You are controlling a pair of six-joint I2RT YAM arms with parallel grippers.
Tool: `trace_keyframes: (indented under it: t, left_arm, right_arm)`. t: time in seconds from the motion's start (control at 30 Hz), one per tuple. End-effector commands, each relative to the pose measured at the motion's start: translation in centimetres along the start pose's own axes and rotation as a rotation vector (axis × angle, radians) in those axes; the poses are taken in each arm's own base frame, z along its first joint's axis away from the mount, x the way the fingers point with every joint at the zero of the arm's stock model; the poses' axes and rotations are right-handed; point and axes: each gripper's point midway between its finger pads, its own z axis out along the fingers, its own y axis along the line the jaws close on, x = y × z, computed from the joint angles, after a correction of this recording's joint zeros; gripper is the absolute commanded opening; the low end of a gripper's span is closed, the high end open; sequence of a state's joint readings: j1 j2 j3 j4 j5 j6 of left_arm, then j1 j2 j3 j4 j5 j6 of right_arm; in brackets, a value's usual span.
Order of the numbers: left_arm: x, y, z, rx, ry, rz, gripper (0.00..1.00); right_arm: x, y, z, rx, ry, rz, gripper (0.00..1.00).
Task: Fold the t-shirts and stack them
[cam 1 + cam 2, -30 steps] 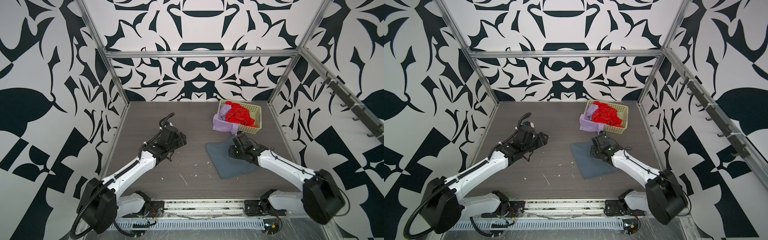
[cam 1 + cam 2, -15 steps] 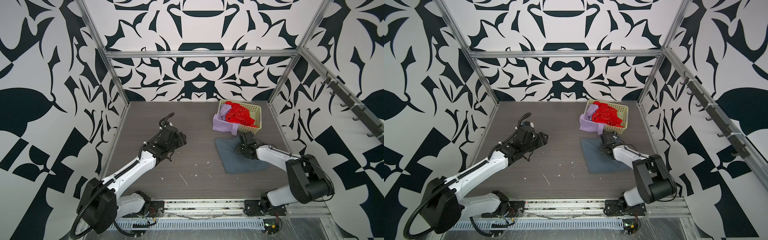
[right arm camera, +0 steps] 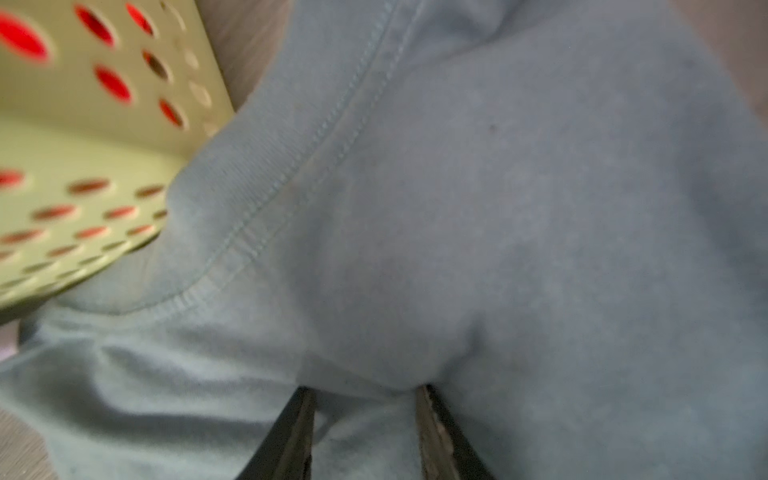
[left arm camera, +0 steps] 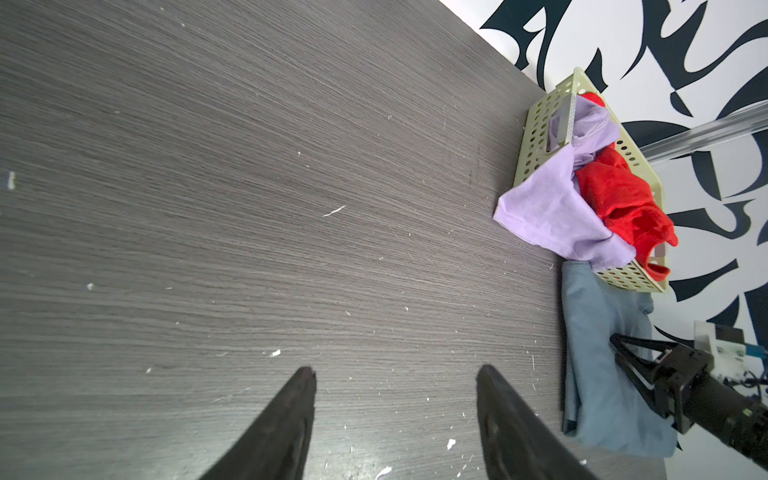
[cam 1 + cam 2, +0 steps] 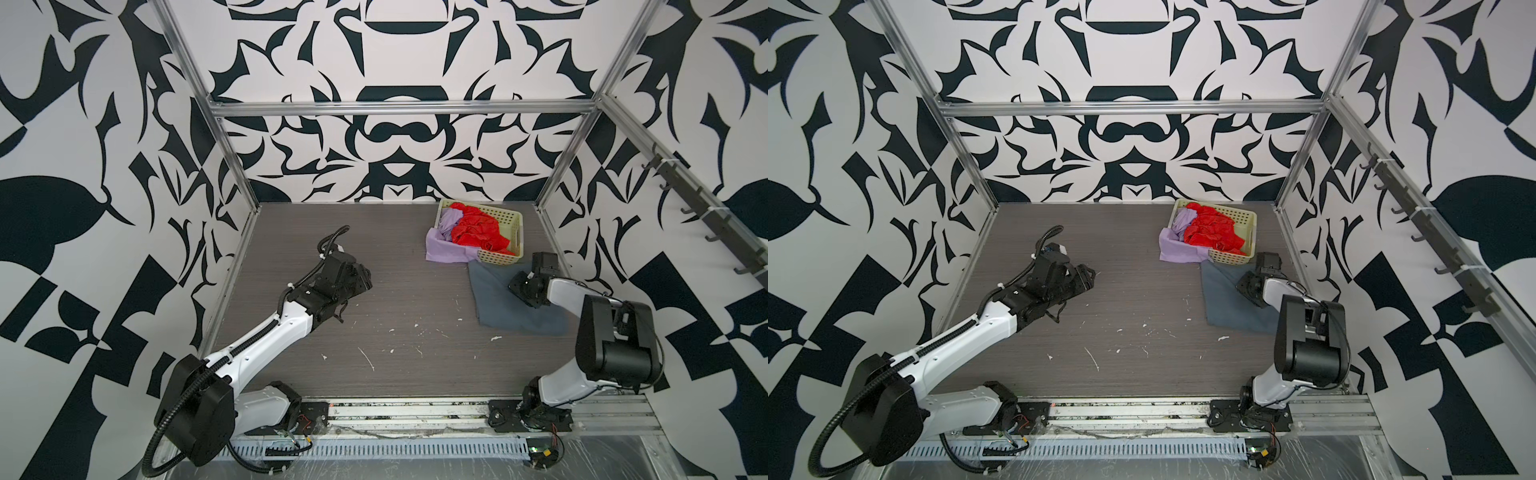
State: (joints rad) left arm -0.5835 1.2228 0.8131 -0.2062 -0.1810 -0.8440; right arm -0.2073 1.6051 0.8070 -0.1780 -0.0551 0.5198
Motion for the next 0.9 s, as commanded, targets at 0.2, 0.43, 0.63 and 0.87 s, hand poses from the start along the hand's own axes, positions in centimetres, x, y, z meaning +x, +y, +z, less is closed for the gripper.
trace_keyframes:
  t: [0.2,0.43,0.63,0.87]
  left_arm:
    - [-1.3,0.4,0.1,-0.035,-0.022,0.000,0.65]
    - [-1.8,0.7,-0.1,-0.036,-0.037,-0.011,0.65]
    - [-1.9,0.6,-0.2,-0.033,-0.038,-0.013,0.65]
    - [-1.8,0.5,-0.1,-0.026,-0.033,-0.017,0.65]
  right_arm:
    - [1.0,-6.0,1.5,0.103,0.173,0.084,0.43]
    - [0.0,-8.6,1.3,0.111,0.172,0.149,0.43]
    - [-1.0,-9.9,1.2,0.148,0.151,0.169,0.43]
    - [-3.1,-8.2,0.4,0.057,0.088,0.171,0.44]
